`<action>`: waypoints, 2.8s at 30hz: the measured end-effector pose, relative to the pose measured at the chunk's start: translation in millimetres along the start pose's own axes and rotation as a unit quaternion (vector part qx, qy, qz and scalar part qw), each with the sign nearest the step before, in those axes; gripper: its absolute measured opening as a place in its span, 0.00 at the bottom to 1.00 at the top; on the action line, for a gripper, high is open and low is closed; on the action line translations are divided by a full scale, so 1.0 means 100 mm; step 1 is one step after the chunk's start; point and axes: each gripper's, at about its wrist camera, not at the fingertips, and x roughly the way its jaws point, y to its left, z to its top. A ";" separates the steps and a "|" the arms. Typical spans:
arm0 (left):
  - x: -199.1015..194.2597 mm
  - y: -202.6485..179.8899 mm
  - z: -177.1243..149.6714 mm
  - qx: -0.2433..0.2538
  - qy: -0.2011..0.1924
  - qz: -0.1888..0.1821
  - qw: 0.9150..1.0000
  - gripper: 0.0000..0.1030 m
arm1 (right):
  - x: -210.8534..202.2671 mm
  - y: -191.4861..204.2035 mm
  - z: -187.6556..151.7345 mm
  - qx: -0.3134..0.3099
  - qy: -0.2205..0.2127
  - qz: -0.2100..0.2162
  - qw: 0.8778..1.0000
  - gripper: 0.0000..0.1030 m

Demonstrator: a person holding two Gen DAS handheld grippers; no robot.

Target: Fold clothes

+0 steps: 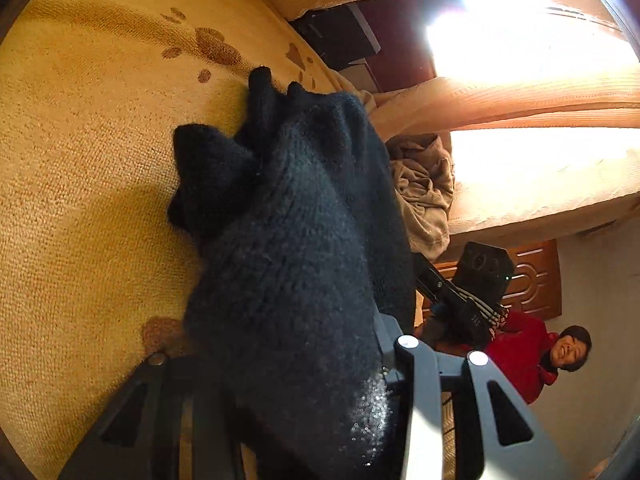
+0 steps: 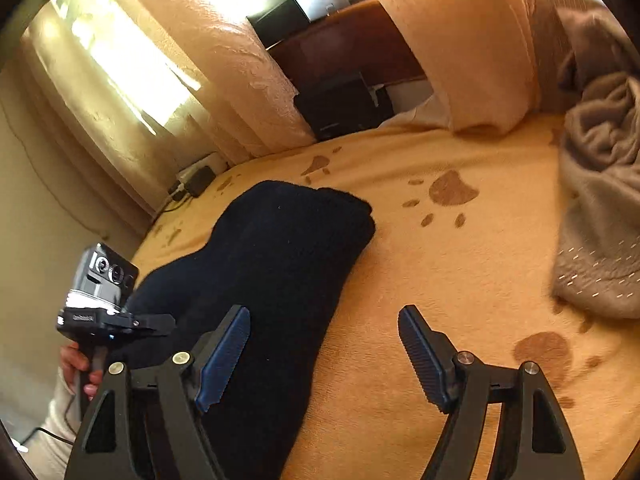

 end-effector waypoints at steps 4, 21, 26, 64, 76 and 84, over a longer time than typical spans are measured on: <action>0.00 0.00 0.01 0.001 0.006 0.004 1.000 0.42 | 0.09 -0.03 -0.02 0.045 0.001 0.057 0.997 0.76; -0.03 -0.02 0.02 0.012 0.000 -0.002 1.000 0.42 | 0.40 0.07 -0.02 0.069 0.035 0.089 0.993 0.78; 0.02 -0.10 0.00 0.023 -0.010 0.004 1.000 0.42 | 0.43 0.03 -0.04 0.085 0.034 0.071 0.993 0.46; -3.51 -0.62 -2.21 0.024 -0.380 0.155 0.912 0.41 | 0.54 3.50 -0.28 -0.170 0.015 0.315 0.933 0.36; -4.29 0.31 -2.59 -0.090 -0.448 0.194 0.868 0.41 | 1.78 4.81 -0.64 -0.232 0.094 0.304 0.919 0.36; -4.23 0.58 -2.54 -0.116 -0.450 0.187 0.866 0.41 | 2.14 4.88 -0.68 -0.277 0.100 0.266 0.918 0.36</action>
